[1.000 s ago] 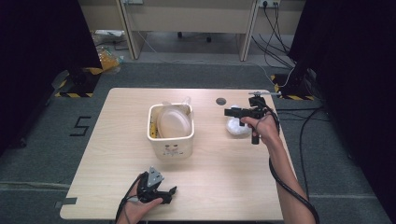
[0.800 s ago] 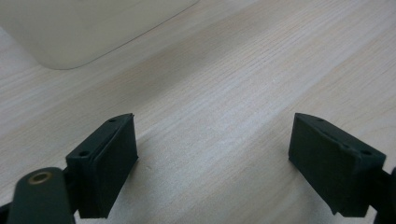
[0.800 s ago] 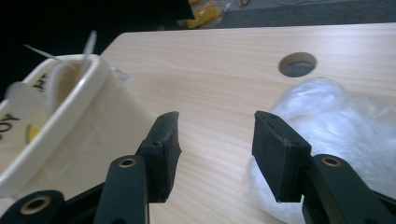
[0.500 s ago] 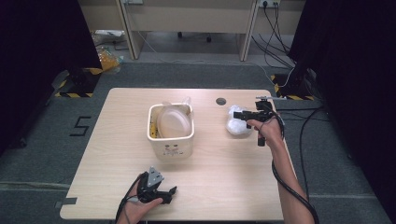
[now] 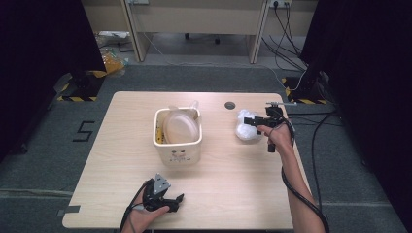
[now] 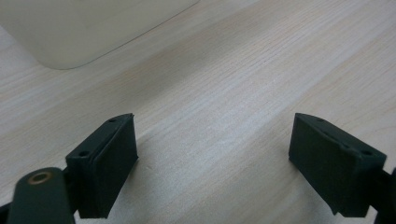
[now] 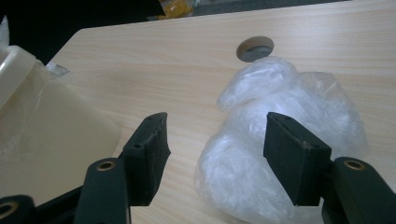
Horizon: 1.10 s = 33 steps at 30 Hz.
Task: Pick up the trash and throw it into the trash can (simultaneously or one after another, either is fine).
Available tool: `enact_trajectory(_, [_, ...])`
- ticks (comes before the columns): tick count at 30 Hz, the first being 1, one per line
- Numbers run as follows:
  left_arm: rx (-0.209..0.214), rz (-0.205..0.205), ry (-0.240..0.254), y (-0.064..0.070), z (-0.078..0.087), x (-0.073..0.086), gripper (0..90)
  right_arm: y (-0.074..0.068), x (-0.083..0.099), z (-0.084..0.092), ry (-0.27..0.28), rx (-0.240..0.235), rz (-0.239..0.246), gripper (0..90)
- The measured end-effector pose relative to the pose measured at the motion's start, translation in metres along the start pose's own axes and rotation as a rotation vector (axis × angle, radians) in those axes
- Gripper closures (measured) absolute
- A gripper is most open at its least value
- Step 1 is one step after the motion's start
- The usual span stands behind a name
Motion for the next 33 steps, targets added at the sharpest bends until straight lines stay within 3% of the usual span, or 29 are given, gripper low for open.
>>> enact_trajectory(8, [-0.001,0.000,0.000,0.000,0.000,0.000,14.3,0.009,0.004,-0.009,-0.005,0.013,-0.034,40.2])
enact_trajectory(9, [0.000,0.001,0.000,0.000,0.000,0.000,14.3,0.013,0.004,-0.010,-0.002,0.039,-0.029,40.1])
enact_trajectory(20, [-0.001,0.001,0.000,0.000,0.000,0.000,14.3,0.028,0.007,-0.014,-0.009,0.095,-0.040,38.1])
enact_trajectory(33, [-0.002,-0.002,-0.001,0.000,0.000,0.001,14.2,0.046,0.019,-0.034,-0.074,0.228,-0.008,36.0])
Point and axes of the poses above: each handheld gripper's, and its own axes: z roughly backward along the jaws, x roughly out of its underside, y roughly to its right, the point moved 10 cm from there along -z, roughly forward along the jaws, and after that the axes turned 10 degrees about -y, right-handed, at the moved point
